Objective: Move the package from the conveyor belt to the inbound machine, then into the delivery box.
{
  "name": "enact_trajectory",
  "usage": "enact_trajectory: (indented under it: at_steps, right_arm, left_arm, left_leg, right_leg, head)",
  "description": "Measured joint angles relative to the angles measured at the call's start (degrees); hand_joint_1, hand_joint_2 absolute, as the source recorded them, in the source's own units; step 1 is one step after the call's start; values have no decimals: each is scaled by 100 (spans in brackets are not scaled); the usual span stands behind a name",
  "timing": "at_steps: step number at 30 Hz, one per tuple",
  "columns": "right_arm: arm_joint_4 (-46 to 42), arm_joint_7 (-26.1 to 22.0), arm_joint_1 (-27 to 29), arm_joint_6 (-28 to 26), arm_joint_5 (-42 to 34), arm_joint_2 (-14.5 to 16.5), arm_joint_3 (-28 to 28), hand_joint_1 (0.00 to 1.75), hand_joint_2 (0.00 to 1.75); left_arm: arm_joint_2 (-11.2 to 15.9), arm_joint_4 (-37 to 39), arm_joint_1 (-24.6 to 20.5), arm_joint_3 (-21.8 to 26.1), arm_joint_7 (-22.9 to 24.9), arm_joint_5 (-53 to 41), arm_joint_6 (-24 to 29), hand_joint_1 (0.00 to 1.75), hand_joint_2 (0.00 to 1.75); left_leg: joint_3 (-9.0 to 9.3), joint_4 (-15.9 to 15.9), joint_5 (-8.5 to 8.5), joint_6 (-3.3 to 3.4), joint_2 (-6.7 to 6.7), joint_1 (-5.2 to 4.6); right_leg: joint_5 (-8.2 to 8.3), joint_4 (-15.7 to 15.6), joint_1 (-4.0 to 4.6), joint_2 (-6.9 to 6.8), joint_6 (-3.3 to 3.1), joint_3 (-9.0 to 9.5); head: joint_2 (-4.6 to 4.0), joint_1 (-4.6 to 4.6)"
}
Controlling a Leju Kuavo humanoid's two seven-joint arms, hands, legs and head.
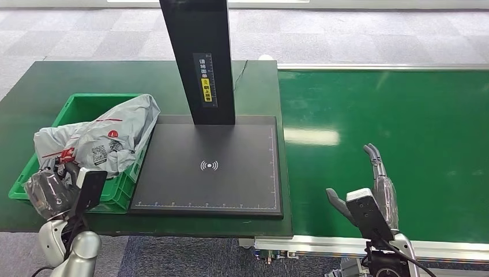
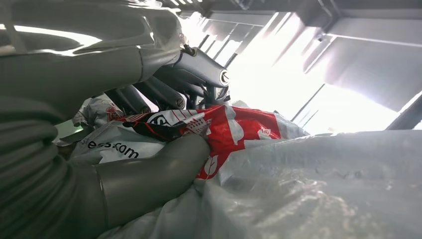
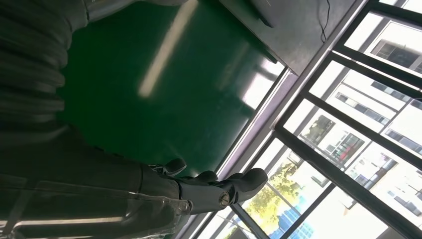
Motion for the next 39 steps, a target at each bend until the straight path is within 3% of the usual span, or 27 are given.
enact_trajectory:
  at_steps: [8, 9, 12, 13, 21, 26, 30, 33, 37, 39]
  right_arm:
    - [0, 0, -3, 0, -2, -17, 2, 0, 175]
    - [0, 0, -3, 0, -2, -19, 2, 0, 175]
    - [0, -2, -4, 1, -3, -21, 2, 0, 175]
    - [0, -3, -6, 3, -7, -21, 2, 0, 175]
    - [22, -10, -105, 32, -51, -29, 2, 0, 175]
    - [68, -20, -154, 84, -99, -63, 2, 0, 175]
    - [116, -45, -182, 87, -120, -76, 7, 0, 175]
    - [130, -68, -188, 109, -144, -75, 22, 0, 175]
    - [152, -160, -205, 212, -258, -75, 77, 0, 175]
    - [167, -178, -214, 221, -280, -75, 110, 0, 175]
  left_arm:
    - [1, 205, 47, 286, 14, 18, -20, 175, 175]
    - [1, 217, 49, 294, 14, 17, -20, 165, 175]
    - [1, 252, 55, 310, 38, 18, -68, 34, 175]
    - [1, 270, 61, 315, 50, 18, -115, 0, 175]
    - [2, 478, 79, 113, -272, 275, -424, 0, 175]
    - [-10, 545, 58, -96, -559, 1393, -786, 0, 175]
    - [-19, 596, 53, -166, -755, 1971, -769, 0, 175]
    - [-37, 548, 94, -210, -1285, 2413, -603, 0, 175]
    - [-169, 86, 223, -234, -2388, 3500, -146, 0, 175]
    - [-227, -157, 288, -241, -2569, 3718, -33, 0, 175]
  left_leg:
    - [0, 0, 0, 0, 0, -1]
    - [0, 0, 0, 0, 0, -1]
    - [-1, 0, 0, 0, -1, 0]
    - [-1, 0, 0, 0, -1, 0]
    - [1, 0, 0, 0, -1, -1]
    - [1, 0, 0, 0, -2, -1]
    - [0, 0, 0, 0, -2, -1]
    - [-1, 0, 0, 0, -2, 0]
    - [-1, 0, 0, 0, 0, -1]
    - [-2, 0, 0, 0, -2, -1]
  right_leg:
    - [0, 0, 0, 0, 0, 0]
    - [0, 0, 0, 0, 0, 0]
    - [0, 0, 0, -1, 0, 1]
    - [0, 0, 0, 0, 0, 1]
    - [0, 0, -1, -1, 0, 1]
    - [0, 0, -1, -1, 0, 1]
    - [0, 0, -1, -1, 0, 1]
    - [0, 0, -1, -1, 0, 1]
    - [0, 0, -1, -1, 0, 1]
    - [0, 0, -1, -3, 0, 1]
  head:
    - [2, -1]
    - [2, -1]
    - [1, -1]
    - [0, -1]
    - [0, 0]
    - [1, -1]
    - [1, 0]
    - [2, -1]
    - [0, -1]
    - [-1, 1]
